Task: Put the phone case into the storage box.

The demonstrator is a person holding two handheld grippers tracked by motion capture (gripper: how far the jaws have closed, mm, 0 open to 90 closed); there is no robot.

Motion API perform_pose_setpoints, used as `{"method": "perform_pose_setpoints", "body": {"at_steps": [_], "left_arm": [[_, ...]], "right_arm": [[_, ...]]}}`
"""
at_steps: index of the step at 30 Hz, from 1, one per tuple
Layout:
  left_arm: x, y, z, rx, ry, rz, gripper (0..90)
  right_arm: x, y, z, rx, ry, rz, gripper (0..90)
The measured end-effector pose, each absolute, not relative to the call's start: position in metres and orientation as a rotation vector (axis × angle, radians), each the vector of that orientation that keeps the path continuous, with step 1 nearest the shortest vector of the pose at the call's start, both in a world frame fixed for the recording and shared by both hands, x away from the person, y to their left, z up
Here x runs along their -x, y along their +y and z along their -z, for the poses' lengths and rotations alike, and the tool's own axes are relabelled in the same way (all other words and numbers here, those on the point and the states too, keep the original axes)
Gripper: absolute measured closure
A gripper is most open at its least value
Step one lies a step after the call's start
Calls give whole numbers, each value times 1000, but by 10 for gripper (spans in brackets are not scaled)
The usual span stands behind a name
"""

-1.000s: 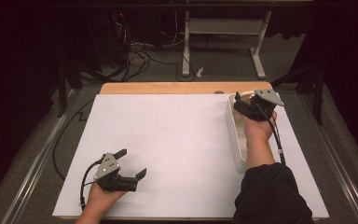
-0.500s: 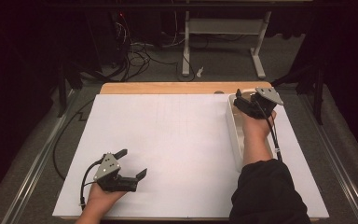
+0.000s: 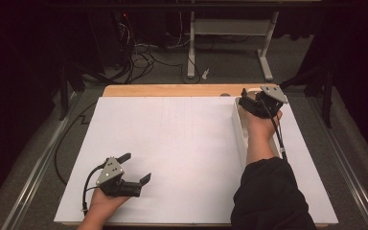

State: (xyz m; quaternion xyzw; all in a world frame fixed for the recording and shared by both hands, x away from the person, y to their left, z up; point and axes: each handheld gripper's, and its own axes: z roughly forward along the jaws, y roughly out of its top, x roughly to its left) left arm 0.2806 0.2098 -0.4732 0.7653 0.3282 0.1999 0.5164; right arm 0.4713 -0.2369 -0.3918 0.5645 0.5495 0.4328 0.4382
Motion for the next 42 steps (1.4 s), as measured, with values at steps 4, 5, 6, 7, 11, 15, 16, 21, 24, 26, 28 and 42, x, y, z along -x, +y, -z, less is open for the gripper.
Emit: {"method": "perform_pose_setpoints", "body": {"at_steps": [4,5,6,7,11,15,16,21,24,26,28,42], "left_arm": [[-280,210,473,-1838,784,-477,1],[-281,209,473,-1839,784,-477,1],[-281,209,473,-1841,784,-476,1],[-281,209,474,-1842,784,-475,1],[-281,209,474,-1843,783,-472,1],[-281,209,474,-1842,782,-473,1],[-281,209,474,-1843,783,-472,1],[-281,209,474,-1845,782,-472,1],[-281,209,474,-1845,784,-471,1],[-281,209,474,-1845,785,-470,1],[-281,209,474,-1847,785,-468,1],[-282,210,475,-1844,792,-473,1]], "right_arm": [[-475,-235,391,-1390,1379,-1068,105],[-476,-235,391,-1387,1387,-1064,105],[-477,-234,390,-1384,1396,-1054,105],[-478,-233,390,-1382,1402,-1049,105],[-480,-232,390,-1366,1403,-1057,105],[-481,-230,392,-1355,1399,-1060,104],[-481,-230,392,-1354,1398,-1060,104],[-482,-230,393,-1354,1390,-1062,103],[-483,-230,393,-1349,1394,-1067,102],[-484,-231,393,-1352,1392,-1070,101],[-484,-232,393,-1357,1391,-1075,100],[-492,-231,391,-1347,1419,-1064,97]]}}
